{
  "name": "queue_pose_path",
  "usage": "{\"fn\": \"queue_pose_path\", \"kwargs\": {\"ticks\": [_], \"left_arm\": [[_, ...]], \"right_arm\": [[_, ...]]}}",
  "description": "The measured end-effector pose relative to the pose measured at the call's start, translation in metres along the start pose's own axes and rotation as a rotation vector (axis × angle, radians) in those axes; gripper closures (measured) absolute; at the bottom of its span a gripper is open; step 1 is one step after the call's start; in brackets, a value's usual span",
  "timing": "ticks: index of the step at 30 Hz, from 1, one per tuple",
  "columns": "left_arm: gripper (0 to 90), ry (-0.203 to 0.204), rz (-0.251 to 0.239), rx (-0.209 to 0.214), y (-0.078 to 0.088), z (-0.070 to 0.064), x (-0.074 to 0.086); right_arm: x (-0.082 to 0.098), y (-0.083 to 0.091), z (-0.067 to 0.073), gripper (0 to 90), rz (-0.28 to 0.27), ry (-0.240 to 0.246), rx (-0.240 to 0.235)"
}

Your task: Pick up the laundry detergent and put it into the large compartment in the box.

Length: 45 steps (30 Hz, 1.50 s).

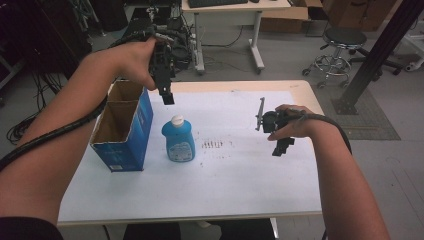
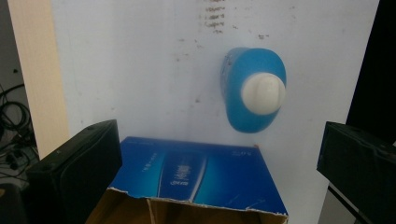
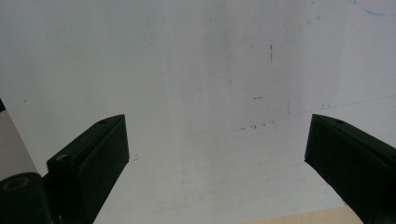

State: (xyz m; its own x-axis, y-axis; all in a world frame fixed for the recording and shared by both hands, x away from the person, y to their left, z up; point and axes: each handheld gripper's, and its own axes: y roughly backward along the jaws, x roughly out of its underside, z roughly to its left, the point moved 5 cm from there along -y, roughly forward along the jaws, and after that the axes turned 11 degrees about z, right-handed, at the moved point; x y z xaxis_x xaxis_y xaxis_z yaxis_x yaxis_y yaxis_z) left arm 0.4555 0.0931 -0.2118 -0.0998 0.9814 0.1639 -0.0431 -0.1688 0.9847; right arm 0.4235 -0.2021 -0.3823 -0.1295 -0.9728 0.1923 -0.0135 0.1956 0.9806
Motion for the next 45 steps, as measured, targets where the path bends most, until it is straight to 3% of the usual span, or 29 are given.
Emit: {"fn": "queue_pose_path", "kwargs": {"ticks": [24,37,45], "left_arm": [[0.2,-0.018,0.012,0.028,-0.032,-0.018,-0.009],[0.2,-0.025,0.011,0.039,-0.053,-0.025,-0.015],[0.2,-0.020,0.035,0.039,-0.069,-0.028,-0.017]], "right_arm": [[0.000,0.003,0.005,5.9,-0.005,-0.003,0.013],[-0.006,-0.004,0.007,5.8,0.003,0.005,0.007],[-0.008,-0.003,0.007,5.8,-0.004,0.010,0.012]]}}
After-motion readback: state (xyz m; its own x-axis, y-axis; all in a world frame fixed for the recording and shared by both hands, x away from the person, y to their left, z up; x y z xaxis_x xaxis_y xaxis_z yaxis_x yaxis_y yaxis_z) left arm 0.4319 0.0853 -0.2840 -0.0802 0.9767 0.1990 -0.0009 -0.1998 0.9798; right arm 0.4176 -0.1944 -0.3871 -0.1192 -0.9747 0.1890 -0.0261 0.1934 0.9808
